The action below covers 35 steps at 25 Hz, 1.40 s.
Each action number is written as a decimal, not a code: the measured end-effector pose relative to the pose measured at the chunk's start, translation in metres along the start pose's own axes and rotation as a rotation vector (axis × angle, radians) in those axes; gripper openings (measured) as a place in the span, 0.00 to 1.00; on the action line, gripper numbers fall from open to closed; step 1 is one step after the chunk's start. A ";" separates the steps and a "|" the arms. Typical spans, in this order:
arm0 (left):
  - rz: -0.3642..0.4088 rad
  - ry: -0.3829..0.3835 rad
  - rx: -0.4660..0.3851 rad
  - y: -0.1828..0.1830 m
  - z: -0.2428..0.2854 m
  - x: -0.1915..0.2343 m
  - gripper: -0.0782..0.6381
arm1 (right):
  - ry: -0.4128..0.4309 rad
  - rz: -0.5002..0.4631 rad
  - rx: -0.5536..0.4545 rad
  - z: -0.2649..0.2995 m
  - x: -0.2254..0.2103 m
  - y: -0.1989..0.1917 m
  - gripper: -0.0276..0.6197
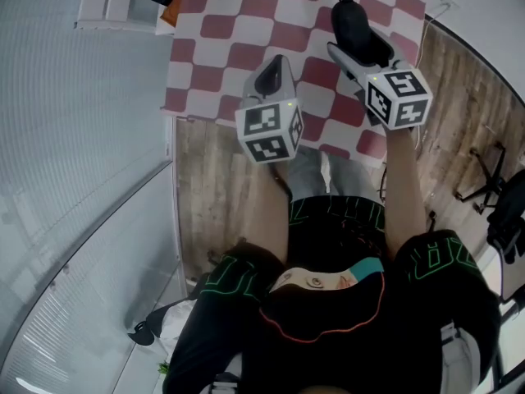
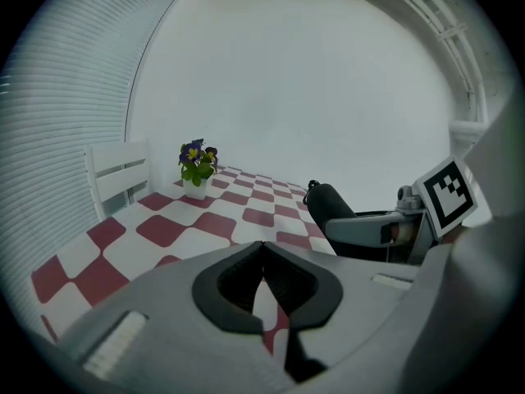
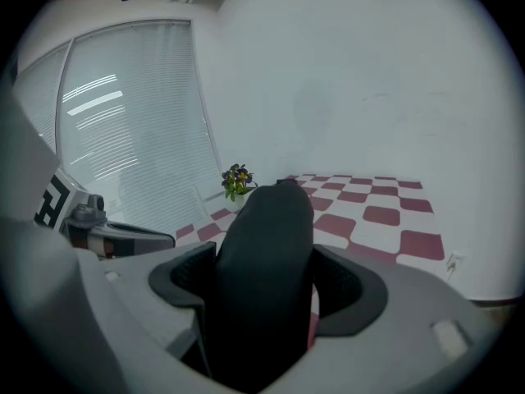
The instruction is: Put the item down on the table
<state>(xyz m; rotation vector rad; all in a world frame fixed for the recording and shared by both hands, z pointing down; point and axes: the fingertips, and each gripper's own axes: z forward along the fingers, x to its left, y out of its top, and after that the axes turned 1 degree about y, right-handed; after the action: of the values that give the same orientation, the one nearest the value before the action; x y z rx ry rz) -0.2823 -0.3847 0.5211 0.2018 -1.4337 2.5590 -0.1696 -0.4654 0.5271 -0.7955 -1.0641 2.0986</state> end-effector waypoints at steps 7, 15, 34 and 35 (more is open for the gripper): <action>0.011 -0.043 0.000 0.010 0.017 0.017 0.12 | -0.007 0.011 0.065 0.036 -0.007 -0.002 0.62; 0.003 -0.080 0.025 0.008 0.033 0.023 0.12 | -0.084 -0.016 0.193 0.066 -0.027 -0.022 0.62; -0.027 -0.055 0.021 0.006 0.029 0.016 0.12 | -0.106 0.008 0.236 0.079 -0.032 -0.035 0.62; -0.030 -0.046 0.015 0.007 0.028 0.017 0.12 | -0.112 0.014 0.210 0.077 -0.032 -0.030 0.62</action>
<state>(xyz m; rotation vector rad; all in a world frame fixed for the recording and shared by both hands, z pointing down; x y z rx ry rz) -0.2997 -0.4099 0.5335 0.2844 -1.4170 2.5580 -0.1993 -0.5109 0.5966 -0.5904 -0.8784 2.2443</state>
